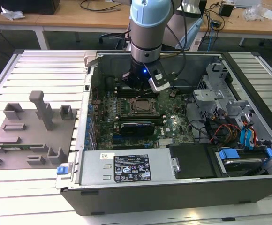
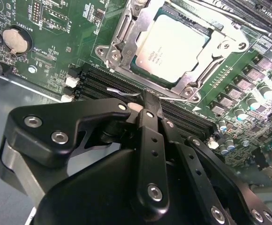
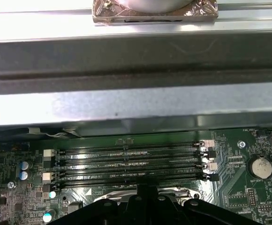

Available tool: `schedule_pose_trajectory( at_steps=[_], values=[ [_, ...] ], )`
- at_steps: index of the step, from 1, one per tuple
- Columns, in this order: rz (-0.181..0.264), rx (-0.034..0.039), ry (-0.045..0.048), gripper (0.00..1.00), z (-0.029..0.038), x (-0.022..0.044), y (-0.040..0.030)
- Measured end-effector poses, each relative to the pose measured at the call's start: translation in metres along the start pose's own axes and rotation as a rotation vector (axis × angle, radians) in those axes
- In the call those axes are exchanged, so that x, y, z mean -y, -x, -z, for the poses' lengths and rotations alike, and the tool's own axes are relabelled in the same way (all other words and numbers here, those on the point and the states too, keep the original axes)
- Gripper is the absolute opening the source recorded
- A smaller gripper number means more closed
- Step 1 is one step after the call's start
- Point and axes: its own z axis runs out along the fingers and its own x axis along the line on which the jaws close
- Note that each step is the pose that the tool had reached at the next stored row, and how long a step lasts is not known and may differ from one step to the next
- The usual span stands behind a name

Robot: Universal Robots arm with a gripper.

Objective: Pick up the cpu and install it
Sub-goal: 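Install the first cpu locking lever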

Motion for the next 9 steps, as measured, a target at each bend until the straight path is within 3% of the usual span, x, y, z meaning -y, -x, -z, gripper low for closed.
schedule_pose_trajectory(
  at_steps=[9],
  values=[
    [0.000,0.0021,-0.0017,0.11,-0.0008,0.0001,0.0000]
  ],
)
